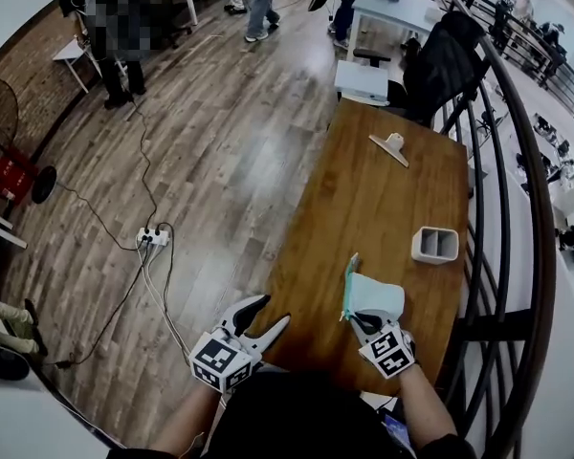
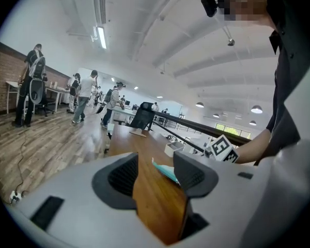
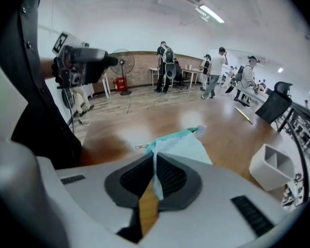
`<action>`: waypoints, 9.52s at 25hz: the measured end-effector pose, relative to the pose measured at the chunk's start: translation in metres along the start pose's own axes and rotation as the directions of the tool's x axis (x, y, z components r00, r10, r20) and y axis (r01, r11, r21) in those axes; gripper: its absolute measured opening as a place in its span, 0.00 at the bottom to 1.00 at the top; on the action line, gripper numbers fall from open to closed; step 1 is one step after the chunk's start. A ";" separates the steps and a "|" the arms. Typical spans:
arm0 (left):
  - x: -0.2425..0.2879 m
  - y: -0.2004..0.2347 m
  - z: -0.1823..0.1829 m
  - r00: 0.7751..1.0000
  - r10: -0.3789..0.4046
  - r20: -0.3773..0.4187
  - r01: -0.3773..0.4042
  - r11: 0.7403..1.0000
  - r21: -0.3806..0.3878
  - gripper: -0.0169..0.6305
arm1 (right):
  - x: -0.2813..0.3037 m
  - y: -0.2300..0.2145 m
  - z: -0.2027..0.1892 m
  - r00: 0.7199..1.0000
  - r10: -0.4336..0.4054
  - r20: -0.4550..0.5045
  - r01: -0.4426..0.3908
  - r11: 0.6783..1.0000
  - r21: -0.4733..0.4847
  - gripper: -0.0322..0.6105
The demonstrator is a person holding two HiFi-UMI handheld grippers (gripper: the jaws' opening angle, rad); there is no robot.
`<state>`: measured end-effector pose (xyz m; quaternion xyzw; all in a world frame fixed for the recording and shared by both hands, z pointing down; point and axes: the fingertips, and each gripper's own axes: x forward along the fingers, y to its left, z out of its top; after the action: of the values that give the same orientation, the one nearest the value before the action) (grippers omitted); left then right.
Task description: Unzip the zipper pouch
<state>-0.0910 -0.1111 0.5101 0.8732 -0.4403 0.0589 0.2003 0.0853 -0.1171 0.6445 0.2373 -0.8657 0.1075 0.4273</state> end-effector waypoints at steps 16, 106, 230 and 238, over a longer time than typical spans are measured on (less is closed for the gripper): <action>0.067 -0.064 0.005 0.931 -0.336 -0.143 0.360 0.909 0.209 0.34 | -0.116 0.025 0.089 0.889 0.221 0.401 -0.237 0.971 -0.011 0.07; 0.061 -0.089 0.005 0.680 -0.481 -0.554 0.723 0.564 0.398 0.07 | -0.121 0.039 0.116 0.841 0.163 0.515 -0.128 0.986 -0.104 0.13; 0.076 -0.117 0.029 0.672 -0.643 -0.369 0.542 0.765 -0.347 0.05 | -0.101 0.020 0.093 0.935 -0.014 0.354 0.075 0.984 -0.160 0.13; 0.083 -0.111 0.009 0.705 -0.584 -0.402 0.459 0.808 -0.369 0.05 | -0.085 0.022 0.087 0.934 -0.026 0.355 0.062 0.994 -0.089 0.19</action>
<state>0.0466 -0.1178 0.4921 0.8851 -0.1099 0.1683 0.4197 0.0587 -0.1045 0.5246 0.2506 -0.9272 0.0106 0.2783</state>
